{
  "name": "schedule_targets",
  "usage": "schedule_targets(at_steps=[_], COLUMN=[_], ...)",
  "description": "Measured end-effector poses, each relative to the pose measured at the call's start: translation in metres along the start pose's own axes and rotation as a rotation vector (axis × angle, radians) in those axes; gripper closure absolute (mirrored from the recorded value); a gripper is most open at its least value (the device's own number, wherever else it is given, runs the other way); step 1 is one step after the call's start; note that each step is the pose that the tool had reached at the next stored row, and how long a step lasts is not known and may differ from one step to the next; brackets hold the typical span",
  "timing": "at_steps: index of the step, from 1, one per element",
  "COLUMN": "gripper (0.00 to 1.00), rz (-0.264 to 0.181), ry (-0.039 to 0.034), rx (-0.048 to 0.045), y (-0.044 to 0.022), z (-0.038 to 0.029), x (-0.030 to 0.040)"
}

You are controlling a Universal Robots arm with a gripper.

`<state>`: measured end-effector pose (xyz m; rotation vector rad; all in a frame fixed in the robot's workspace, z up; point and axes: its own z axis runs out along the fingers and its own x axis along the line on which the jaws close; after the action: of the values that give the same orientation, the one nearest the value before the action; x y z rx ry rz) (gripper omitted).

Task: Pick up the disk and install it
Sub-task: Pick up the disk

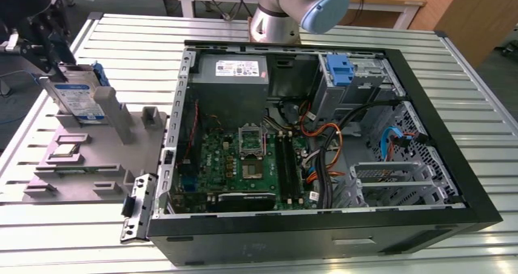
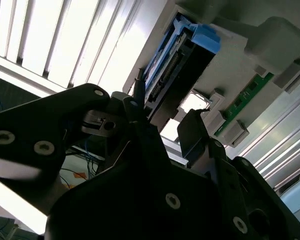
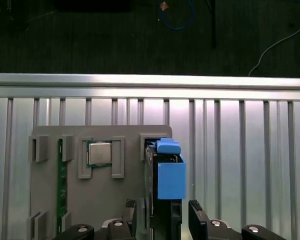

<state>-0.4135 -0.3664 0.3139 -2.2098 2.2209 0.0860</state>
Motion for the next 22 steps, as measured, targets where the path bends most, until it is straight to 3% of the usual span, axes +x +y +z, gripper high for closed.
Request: schedule_targets(at_steps=[6, 13, 22], gripper=[0.47, 0.47, 0.47], rz=[-0.022, -0.062, -0.066], ry=[-0.0017, -0.0005, -0.0002], rx=[0.0099, 0.0095, 0.0092], y=[0.0009, 0.0009, 0.0008], z=[0.0037, 0.0067, 0.0112], x=[0.0002, 0.0002, 0.0004])
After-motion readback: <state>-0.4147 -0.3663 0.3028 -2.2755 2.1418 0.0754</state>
